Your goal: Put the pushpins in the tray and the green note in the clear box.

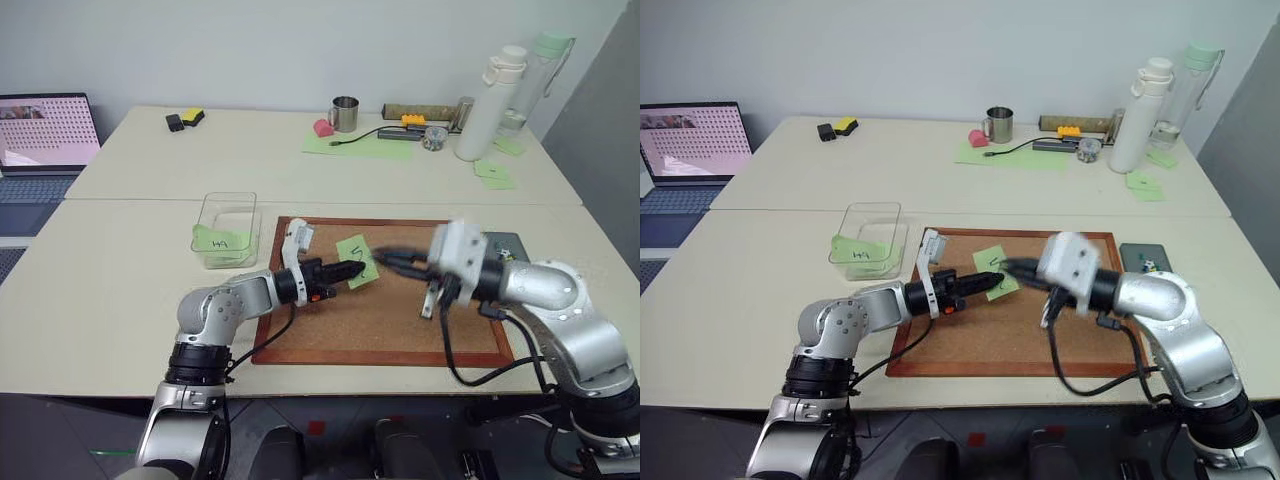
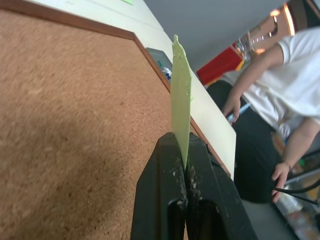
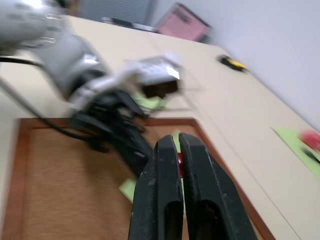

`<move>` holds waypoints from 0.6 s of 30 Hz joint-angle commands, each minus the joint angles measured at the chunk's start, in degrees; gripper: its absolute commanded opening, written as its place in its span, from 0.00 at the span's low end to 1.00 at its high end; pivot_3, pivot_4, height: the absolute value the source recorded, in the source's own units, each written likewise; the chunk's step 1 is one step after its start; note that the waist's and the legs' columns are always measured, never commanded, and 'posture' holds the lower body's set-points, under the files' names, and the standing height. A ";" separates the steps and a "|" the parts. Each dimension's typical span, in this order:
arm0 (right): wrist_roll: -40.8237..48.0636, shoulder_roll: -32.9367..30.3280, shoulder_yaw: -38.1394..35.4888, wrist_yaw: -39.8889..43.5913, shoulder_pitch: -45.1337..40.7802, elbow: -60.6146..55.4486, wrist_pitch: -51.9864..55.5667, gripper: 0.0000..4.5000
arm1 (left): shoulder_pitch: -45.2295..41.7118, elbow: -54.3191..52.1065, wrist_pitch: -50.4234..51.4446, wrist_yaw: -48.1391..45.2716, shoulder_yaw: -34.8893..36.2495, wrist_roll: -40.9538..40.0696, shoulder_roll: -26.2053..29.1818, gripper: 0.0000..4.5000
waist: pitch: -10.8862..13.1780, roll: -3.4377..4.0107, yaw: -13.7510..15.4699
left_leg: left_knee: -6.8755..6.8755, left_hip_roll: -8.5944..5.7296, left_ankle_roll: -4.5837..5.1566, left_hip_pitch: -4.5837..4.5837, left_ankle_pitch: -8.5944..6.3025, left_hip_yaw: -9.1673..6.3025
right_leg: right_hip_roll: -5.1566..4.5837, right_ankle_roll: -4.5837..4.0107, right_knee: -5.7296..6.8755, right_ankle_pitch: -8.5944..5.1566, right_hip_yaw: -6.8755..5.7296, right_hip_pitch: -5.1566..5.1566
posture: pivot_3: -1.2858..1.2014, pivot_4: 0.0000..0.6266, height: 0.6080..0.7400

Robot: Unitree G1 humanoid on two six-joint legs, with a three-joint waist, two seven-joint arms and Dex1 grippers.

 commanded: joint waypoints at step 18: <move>-2.73 1.10 -17.28 -15.99 -15.66 60.74 -4.18 0.10 | -3.30 -6.59 -39.57 -8.79 -24.49 33.86 1.63 0.00 | 0.33 0.46 -0.76 | -0.03 -0.13 0.03 0.00 0.00 0.31 | 0.02 0.17 -0.06 0.01 0.23 -0.02 | 0.52 0.24 1.00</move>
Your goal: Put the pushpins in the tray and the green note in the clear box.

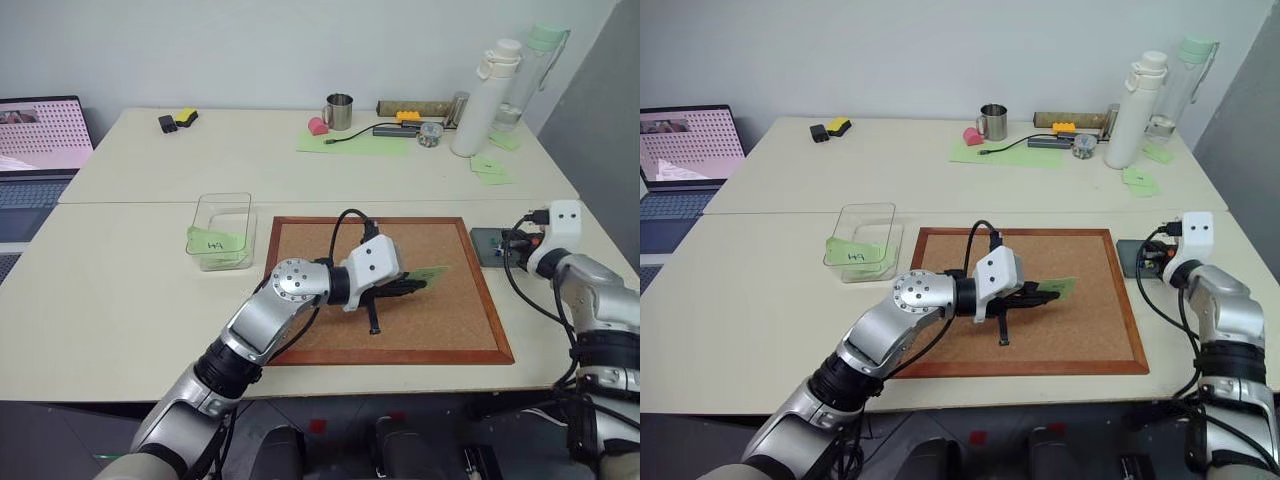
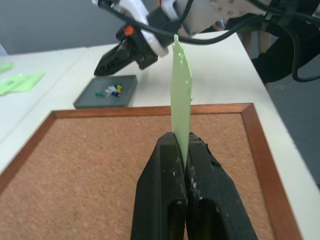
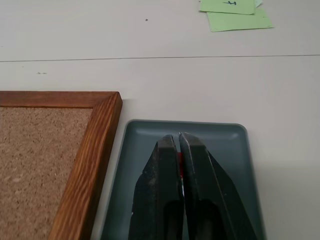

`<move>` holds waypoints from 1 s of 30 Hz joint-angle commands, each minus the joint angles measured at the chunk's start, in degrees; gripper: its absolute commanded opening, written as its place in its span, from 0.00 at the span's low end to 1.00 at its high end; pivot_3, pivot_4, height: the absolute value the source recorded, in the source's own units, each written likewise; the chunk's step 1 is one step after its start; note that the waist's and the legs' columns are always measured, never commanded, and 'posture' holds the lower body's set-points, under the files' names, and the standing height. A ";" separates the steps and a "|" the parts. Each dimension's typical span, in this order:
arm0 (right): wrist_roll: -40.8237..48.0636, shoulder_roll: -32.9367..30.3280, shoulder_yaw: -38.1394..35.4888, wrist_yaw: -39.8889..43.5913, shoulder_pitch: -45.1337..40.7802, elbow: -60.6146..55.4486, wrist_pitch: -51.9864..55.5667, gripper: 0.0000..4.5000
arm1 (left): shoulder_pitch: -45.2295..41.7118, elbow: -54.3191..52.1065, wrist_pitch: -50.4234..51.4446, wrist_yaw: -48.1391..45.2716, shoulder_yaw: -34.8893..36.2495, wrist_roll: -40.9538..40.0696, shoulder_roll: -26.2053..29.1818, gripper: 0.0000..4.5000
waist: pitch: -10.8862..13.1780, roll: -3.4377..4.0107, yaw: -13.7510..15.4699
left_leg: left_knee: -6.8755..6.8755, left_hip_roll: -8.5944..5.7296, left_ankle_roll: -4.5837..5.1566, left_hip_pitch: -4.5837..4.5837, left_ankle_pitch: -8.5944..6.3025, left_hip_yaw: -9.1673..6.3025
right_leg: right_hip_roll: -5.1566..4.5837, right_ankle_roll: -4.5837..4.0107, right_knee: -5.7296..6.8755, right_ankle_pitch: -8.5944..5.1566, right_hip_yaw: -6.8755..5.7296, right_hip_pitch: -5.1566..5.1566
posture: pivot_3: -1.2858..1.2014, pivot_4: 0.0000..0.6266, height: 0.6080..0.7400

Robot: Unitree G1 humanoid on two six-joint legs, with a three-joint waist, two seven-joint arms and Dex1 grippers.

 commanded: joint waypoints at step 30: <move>-0.72 -2.50 0.89 4.24 1.01 1.18 -9.18 0.31 | 0.30 0.39 -3.31 -2.30 2.77 3.70 0.29 0.00 | 0.01 0.03 0.05 | 0.04 -0.01 0.00 0.01 0.00 0.01 | -0.05 0.02 0.06 0.00 0.01 0.00 | 0.52 0.24 1.00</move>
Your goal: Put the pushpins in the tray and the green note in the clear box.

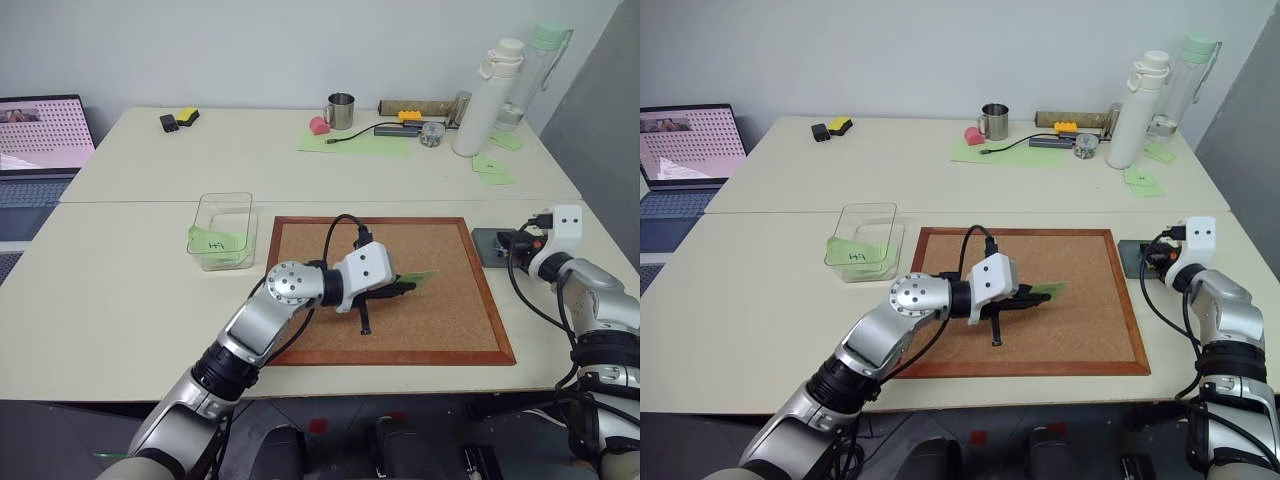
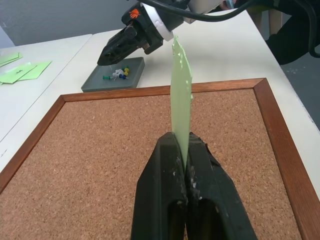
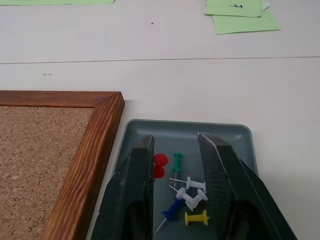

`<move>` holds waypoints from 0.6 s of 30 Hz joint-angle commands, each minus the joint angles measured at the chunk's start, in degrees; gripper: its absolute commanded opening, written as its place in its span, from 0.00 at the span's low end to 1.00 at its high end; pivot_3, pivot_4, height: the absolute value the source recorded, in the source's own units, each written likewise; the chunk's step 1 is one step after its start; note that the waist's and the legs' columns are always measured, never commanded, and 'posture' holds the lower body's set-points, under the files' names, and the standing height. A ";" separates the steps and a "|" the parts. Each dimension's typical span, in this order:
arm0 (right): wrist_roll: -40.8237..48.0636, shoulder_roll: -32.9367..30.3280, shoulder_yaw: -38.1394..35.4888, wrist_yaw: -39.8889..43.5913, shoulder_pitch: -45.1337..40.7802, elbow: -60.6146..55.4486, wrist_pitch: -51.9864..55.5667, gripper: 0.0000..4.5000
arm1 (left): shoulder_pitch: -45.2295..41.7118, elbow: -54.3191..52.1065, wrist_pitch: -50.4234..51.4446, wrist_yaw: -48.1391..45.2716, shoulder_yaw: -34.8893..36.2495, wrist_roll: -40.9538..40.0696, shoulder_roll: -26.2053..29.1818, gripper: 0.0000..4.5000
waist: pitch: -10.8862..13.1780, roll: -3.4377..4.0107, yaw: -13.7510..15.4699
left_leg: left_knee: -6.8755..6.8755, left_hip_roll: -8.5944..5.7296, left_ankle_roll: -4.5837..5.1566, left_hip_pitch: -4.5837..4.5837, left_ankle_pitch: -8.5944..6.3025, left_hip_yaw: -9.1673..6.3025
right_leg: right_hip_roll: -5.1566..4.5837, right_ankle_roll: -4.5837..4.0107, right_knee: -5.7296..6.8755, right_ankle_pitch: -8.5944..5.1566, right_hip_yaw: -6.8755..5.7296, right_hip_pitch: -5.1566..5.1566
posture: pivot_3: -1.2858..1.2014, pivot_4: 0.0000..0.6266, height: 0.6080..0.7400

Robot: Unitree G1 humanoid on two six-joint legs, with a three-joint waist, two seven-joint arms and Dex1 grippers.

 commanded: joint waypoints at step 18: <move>-3.76 -3.57 2.24 2.09 -0.17 -2.36 -11.35 0.31 | -1.21 -0.58 -0.25 0.03 3.39 0.41 -1.25 0.00 | 0.00 0.00 0.01 | 0.01 0.00 0.00 0.04 0.00 -0.01 | 0.00 0.00 0.04 0.00 0.02 0.01 | 0.52 0.24 1.00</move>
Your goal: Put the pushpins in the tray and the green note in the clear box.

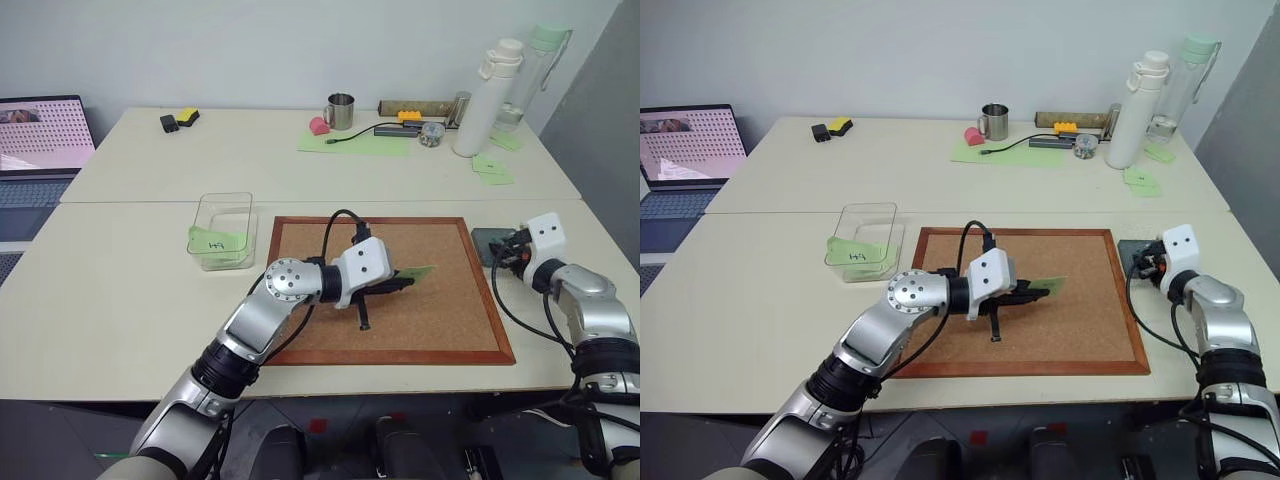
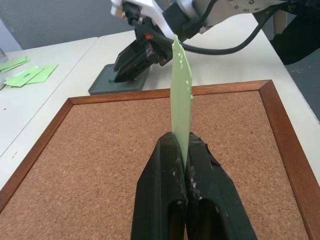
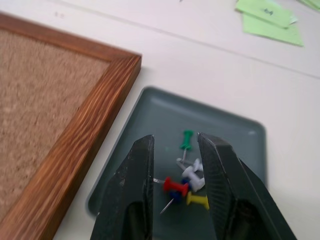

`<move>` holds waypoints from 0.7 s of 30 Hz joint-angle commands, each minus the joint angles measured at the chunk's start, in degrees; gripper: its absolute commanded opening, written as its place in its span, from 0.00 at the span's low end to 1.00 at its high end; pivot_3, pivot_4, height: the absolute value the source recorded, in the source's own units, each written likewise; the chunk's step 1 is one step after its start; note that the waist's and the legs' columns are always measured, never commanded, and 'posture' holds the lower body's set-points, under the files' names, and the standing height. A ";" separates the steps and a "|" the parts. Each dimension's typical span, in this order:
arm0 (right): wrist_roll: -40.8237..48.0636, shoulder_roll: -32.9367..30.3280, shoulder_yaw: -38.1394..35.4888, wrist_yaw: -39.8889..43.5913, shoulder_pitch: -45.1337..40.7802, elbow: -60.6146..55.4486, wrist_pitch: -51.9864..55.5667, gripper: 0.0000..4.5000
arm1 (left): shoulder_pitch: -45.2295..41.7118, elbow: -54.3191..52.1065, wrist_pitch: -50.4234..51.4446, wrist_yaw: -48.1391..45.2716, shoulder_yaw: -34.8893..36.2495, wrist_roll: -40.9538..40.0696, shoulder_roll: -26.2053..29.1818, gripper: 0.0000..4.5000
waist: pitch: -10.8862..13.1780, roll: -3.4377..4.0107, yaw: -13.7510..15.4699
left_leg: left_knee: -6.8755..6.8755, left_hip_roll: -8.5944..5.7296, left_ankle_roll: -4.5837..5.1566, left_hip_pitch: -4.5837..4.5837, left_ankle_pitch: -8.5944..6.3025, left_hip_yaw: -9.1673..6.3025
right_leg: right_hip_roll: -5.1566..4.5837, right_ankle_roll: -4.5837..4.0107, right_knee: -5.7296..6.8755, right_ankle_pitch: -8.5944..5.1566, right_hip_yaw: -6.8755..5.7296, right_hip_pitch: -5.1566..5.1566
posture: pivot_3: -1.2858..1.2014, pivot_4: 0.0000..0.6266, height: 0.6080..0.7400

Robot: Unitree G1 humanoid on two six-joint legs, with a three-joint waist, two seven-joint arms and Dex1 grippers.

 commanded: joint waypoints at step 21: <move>45.13 -3.64 0.71 6.09 9.20 -70.80 36.88 0.31 | 3.35 -3.69 18.56 27.81 37.20 -2.05 7.53 0.00 | 0.13 -0.09 0.10 | 0.04 0.21 -0.01 0.03 0.00 -0.37 | 0.10 0.24 0.07 -0.11 -0.16 0.06 | 0.52 0.24 1.00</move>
